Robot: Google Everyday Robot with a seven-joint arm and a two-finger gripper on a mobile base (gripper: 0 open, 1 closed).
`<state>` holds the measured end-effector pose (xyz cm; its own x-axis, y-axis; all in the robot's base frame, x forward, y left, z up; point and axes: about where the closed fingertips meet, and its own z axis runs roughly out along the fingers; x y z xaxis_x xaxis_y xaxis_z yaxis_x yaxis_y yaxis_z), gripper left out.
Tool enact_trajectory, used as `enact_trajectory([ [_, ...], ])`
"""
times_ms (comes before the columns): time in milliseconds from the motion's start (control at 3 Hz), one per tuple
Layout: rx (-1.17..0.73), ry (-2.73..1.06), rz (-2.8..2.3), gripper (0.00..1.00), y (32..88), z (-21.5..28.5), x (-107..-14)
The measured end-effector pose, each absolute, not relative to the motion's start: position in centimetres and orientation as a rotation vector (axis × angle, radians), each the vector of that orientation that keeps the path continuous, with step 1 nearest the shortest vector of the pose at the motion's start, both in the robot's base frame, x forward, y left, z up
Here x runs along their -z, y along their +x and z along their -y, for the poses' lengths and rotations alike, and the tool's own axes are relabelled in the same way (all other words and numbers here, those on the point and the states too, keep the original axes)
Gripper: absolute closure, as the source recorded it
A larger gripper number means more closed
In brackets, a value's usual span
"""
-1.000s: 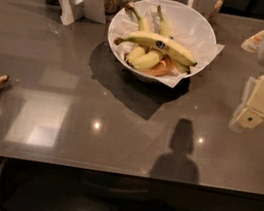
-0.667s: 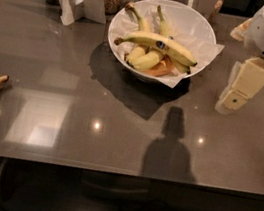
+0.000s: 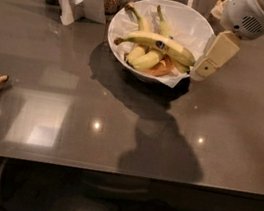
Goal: Pick banana from white bowl
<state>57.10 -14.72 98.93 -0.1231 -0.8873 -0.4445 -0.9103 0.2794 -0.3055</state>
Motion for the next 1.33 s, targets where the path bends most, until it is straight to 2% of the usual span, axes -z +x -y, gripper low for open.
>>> enact_trajectory([
  [333,-0.117,-1.551,-1.97,0.0,60.3,12.9,-98.4],
  [667,-0.204,-1.514,-1.952,0.08,63.2,10.6,-96.8],
  [1333,-0.281,-1.525,-1.954,0.44,65.1,8.0,-94.9],
])
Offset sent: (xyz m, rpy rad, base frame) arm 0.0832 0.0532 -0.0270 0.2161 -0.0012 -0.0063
